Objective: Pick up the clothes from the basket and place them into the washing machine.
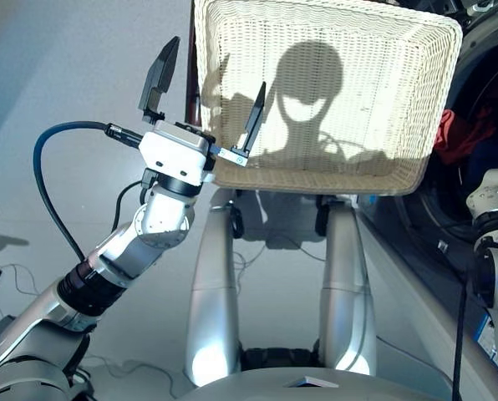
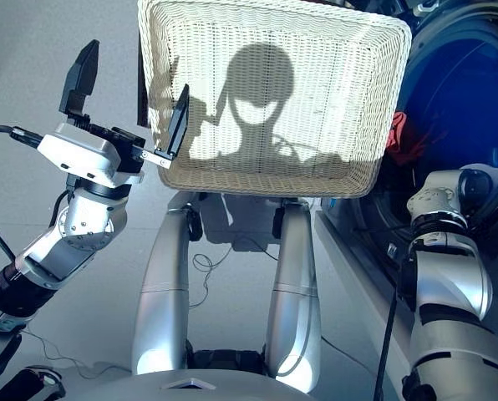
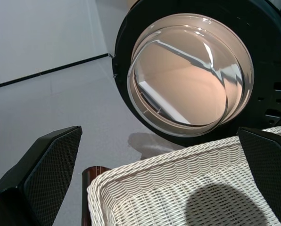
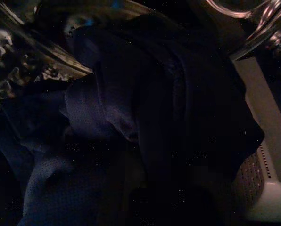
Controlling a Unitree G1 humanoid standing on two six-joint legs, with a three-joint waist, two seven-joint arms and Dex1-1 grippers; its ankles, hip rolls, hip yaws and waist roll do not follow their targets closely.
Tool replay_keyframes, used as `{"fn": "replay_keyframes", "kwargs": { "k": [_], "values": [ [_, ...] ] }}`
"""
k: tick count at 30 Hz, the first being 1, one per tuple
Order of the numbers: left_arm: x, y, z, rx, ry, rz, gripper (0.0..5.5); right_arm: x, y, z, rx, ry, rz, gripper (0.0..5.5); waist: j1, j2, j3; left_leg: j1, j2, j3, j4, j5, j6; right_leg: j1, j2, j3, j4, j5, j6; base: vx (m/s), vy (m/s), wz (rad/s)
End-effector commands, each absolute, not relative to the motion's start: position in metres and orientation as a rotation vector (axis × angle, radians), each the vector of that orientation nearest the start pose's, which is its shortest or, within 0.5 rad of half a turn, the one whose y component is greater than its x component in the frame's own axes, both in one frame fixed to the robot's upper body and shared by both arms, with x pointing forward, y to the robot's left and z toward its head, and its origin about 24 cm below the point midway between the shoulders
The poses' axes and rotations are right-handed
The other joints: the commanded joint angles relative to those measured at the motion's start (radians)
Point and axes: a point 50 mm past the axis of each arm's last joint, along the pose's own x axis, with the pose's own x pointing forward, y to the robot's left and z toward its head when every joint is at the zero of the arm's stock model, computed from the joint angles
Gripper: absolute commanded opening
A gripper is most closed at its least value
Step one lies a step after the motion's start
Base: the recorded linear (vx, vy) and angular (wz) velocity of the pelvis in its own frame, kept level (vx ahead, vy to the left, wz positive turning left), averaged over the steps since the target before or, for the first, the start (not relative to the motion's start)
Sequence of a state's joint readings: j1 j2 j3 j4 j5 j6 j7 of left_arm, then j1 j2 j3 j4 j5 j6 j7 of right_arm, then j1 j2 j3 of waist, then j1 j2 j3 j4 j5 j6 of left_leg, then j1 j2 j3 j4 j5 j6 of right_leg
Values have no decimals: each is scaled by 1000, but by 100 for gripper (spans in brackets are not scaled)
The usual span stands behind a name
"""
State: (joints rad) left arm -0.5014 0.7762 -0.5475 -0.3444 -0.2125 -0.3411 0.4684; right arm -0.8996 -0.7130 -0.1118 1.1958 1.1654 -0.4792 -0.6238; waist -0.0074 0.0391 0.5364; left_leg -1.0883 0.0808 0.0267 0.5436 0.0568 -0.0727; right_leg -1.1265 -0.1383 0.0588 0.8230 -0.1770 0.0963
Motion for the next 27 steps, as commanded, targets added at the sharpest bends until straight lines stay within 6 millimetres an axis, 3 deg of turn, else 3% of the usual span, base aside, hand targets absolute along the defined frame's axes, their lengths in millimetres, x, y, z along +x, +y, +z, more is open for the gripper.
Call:
{"fn": "replay_keyframes", "kwargs": {
  "k": [1,9,10,11,12,13,16,17,18,19,20,21,22,24,26,27],
  "values": [
    [225,107,238,187,-1060,-388,550,289,-429,196,674,-487,-1330,550,-7,-4,-16,15,2,19,91,-127,-15,5,3,-29,-121,96,11,0,0,0],
    [231,108,233,163,-1018,-381,550,316,-396,193,582,-476,-1120,550,-9,-11,-16,20,-2,23,69,-112,-10,8,6,-28,-139,112,11,0,0,0],
    [232,108,230,154,-1001,-377,550,322,-385,192,564,-482,-1064,550,-10,-13,-16,34,-3,24,65,-120,-9,19,7,-26,-142,105,14,0,0,0],
    [234,109,228,134,-980,-365,550,332,-362,195,529,-521,-941,550,-13,-16,-16,38,-6,27,54,-117,-6,25,7,-24,-158,112,15,0,0,0],
    [234,110,227,135,-977,-364,550,332,-360,194,526,-518,-943,550,-14,-18,-16,42,-7,28,52,-116,-5,28,6,-24,-160,113,15,0,0,0],
    [240,112,221,121,-933,-347,550,339,-335,190,465,-532,-820,550,-17,-21,-16,51,-8,34,36,-110,-3,36,7,-22,-177,122,17,0,0,0],
    [252,120,204,83,-825,-289,550,345,-293,179,415,-522,-632,550,-17,-21,-16,78,-10,41,11,-99,0,61,5,-20,-201,133,18,0,0,0],
    [252,121,204,82,-823,-289,550,344,-293,178,414,-520,-632,550,-18,-22,-16,82,-11,42,8,-98,0,64,5,-19,-202,134,18,0,0,0],
    [257,126,195,43,-767,-255,550,345,-266,172,409,-515,-511,550,-18,-22,-16,102,-9,47,-9,-92,0,79,6,-20,-216,140,18,0,0,0],
    [261,131,187,-3,-717,-234,550,343,-253,165,358,-492,-440,550,-19,-23,-16,119,-9,50,-20,-86,0,94,5,-19,-228,147,18,0,0,0],
    [261,131,187,-3,-715,-235,550,343,-252,165,357,-490,-441,550,-20,-24,-16,123,-10,51,-23,-86,0,97,5,-19,-230,147,18,0,0,0],
    [267,135,173,-106,-622,-210,550,340,-227,154,250,-459,-308,550,-19,-24,-16,149,-9,54,-40,-76,0,125,1,-24,-250,155,19,0,0,0],
    [270,136,161,-183,-553,-209,550,336,-216,148,136,-443,-245,550,-18,-24,-16,169,-10,53,-55,-70,0,145,-2,-28,-262,160,21,0,0,0],
    [278,134,136,-311,-415,-198,550,332,-207,142,-114,-435,-162,550,-14,-16,-16,229,-21,45,-90,-62,3,203,-10,-39,-285,163,24,61,-26,-47],
    [284,132,107,-353,-285,-185,550,330,-201,127,-199,-393,-141,550,-8,-4,-16,302,-30,45,-134,-55,6,272,-17,-52,-317,170,30,78,3,33],
    [284,132,107,-353,-284,-185,550,330,-201,127,-199,-393,-141,550,-8,-4,-16,303,-30,45,-135,-55,6,273,-17,-53,-318,170,30,117,-5,66]
  ]
}}
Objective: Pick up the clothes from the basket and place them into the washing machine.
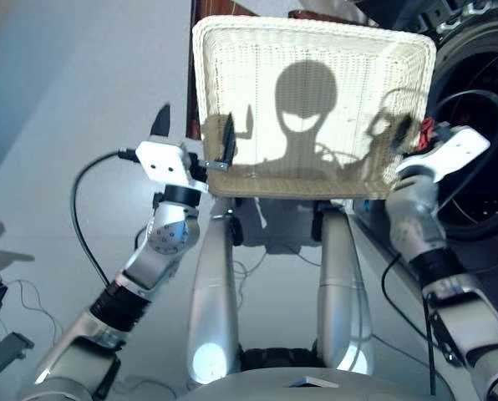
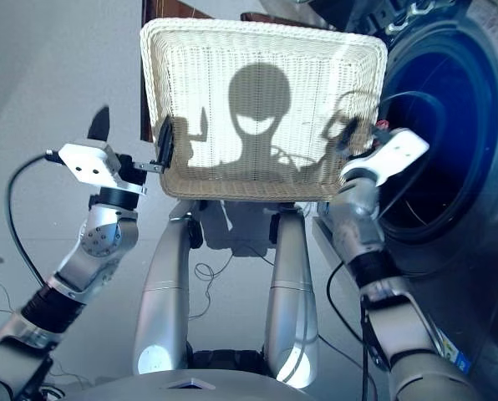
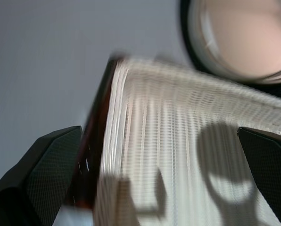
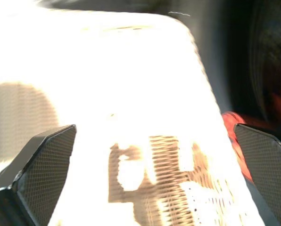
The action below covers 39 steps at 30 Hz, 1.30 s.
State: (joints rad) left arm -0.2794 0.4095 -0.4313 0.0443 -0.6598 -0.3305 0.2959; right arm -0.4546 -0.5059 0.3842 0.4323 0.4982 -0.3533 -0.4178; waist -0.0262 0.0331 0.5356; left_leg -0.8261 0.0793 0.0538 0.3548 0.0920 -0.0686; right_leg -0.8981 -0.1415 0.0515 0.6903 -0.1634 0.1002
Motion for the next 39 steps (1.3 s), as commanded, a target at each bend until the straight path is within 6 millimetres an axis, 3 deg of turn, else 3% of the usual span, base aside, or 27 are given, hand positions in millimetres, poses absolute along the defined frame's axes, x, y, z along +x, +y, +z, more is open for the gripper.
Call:
{"fn": "replay_keyframes", "kwargs": {
  "k": [1,4,8,10,11,12,13,15,17,18,20,25,29,35,39],
  "values": [
    [288,132,76,-362,-146,-188,550,327,-194,106,-224,-325,-104,550,11,9,-16,117,-41,18,12,-84,6,121,-20,-55,-227,167,31,118,-10,67],
    [291,142,31,-300,19,-127,550,323,-185,74,-309,-202,-22,550,16,15,-16,248,-51,14,-60,-72,7,247,-24,-72,-298,181,37,133,-12,56],
    [279,162,-21,-251,207,-92,550,310,-187,36,-373,-42,71,550,18,5,-16,423,-59,8,-152,-59,0,435,-31,-101,-403,201,43,134,-13,52],
    [272,173,-37,-237,267,-56,550,298,-187,16,-364,37,110,550,18,-6,-22,530,-60,6,-214,-51,-6,545,-35,-120,-468,218,52,140,-1,147],
    [272,173,-37,-237,267,-56,550,298,-187,16,-363,37,110,550,17,-6,-24,529,-60,5,-216,-49,-6,544,-35,-121,-471,220,52,205,-18,91],
    [259,182,-53,-252,338,-26,550,282,-193,-10,-306,154,112,550,23,-16,-78,587,-60,1,-262,-47,-8,611,-42,-133,-532,236,59,200,-1,31],
    [252,187,-63,-234,385,-9,550,273,-196,-23,-268,219,102,550,25,-20,-102,613,-58,1,-276,-48,-8,641,-44,-138,-553,239,62,266,6,57],
    [231,201,-85,-191,505,32,550,257,-198,-43,-282,313,123,550,29,-31,-149,666,-54,3,-304,-50,-10,699,-48,-148,-589,245,67,175,17,41],
    [223,206,-90,-178,533,36,550,248,-202,-53,-268,365,130,550,32,-35,-170,690,-53,5,-316,-52,-9,724,-50,-155,-602,245,69,140,9,-4],
    [199,215,-107,-135,637,41,550,221,-213,-78,-237,503,109,550,35,-44,-219,736,-50,4,-341,-54,-9,769,-53,-168,-616,241,72,163,21,42],
    [176,221,-122,-102,745,48,550,198,-219,-97,-207,611,88,550,34,-49,-260,779,-47,5,-368,-57,-7,807,-52,-169,-627,233,75,192,36,113],
    [136,225,-142,-51,905,44,550,134,-243,-136,-182,910,-11,550,40,-54,-343,860,-42,-7,-403,-71,-3,891,-48,-194,-644,208,76,135,23,104],
    [118,229,-148,-13,960,53,550,98,-250,-149,-62,1039,-132,550,43,-56,-389,898,-39,-15,-421,-80,-1,938,-49,-210,-666,202,78,76,5,130],
    [90,237,-156,-6,1057,121,550,68,-249,-159,133,1108,-298,550,44,-54,-426,926,-36,-22,-428,-89,-2,972,-48,-222,-673,191,79,32,7,1],
    [83,240,-157,-23,1080,154,550,63,-248,-160,128,1128,-317,550,48,-53,-435,929,-34,-30,-429,-89,-3,984,-48,-232,-675,186,79,0,0,0]
  ]
}}
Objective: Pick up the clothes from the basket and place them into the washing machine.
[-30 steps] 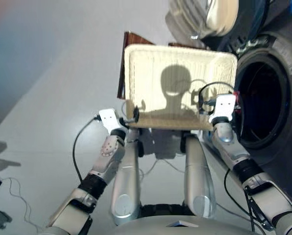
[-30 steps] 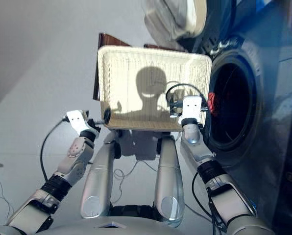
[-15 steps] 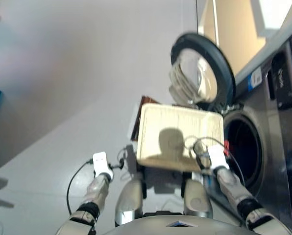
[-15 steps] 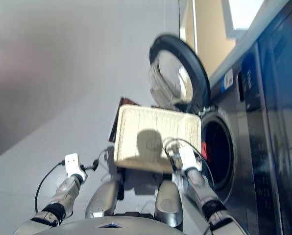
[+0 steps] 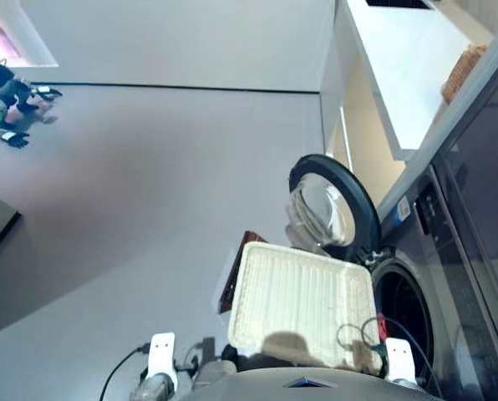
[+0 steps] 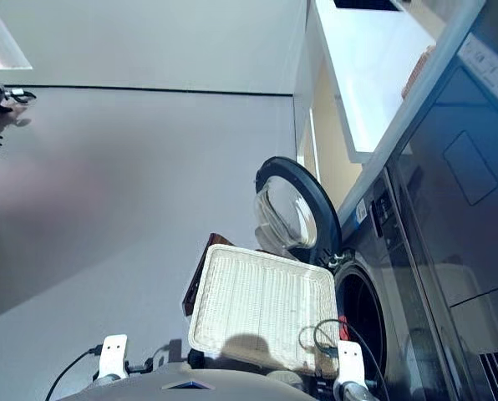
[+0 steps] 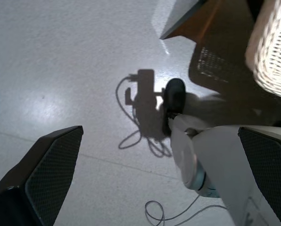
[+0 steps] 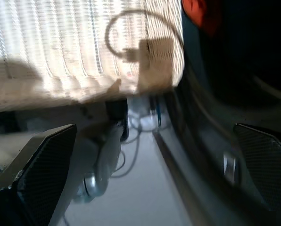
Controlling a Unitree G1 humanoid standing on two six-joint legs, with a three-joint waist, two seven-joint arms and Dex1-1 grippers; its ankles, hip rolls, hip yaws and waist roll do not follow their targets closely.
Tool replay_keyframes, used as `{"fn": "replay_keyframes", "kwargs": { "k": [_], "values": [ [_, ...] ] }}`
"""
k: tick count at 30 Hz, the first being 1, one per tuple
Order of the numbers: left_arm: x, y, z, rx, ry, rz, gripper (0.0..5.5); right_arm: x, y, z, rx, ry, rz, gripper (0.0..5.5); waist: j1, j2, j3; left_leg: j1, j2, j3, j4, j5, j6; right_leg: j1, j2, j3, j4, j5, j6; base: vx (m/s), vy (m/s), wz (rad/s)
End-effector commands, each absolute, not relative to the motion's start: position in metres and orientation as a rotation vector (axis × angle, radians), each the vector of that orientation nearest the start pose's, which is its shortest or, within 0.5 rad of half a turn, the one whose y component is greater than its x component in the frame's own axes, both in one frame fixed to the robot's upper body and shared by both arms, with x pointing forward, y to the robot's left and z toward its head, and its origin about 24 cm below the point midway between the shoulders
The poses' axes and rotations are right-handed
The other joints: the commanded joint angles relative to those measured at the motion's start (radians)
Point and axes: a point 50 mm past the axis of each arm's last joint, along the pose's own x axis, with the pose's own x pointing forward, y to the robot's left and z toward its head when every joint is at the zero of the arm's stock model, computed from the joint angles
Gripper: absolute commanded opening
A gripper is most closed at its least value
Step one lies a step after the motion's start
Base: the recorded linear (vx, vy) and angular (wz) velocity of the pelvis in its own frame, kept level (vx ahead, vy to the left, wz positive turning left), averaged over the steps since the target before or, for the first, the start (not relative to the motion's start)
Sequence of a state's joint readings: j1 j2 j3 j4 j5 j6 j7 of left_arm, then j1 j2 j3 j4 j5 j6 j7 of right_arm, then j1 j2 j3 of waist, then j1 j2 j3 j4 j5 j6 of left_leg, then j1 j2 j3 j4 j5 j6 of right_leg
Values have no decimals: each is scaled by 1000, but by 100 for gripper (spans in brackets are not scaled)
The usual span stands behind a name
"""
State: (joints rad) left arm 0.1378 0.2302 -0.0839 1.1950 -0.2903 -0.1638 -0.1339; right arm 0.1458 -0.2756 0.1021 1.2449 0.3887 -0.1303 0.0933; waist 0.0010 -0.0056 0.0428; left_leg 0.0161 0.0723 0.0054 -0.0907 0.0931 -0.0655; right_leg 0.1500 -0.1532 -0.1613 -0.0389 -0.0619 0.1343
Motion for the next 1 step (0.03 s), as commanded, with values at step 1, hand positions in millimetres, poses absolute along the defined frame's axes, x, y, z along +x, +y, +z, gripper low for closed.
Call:
{"fn": "replay_keyframes", "kwargs": {
  "k": [1],
  "values": [
    [80,240,-158,-6,1091,142,550,60,-247,-161,137,1137,-322,550,21,-13,55,88,-27,19,16,-91,-7,-62,-37,-21,52,85,45,0,0,0]
  ]
}}
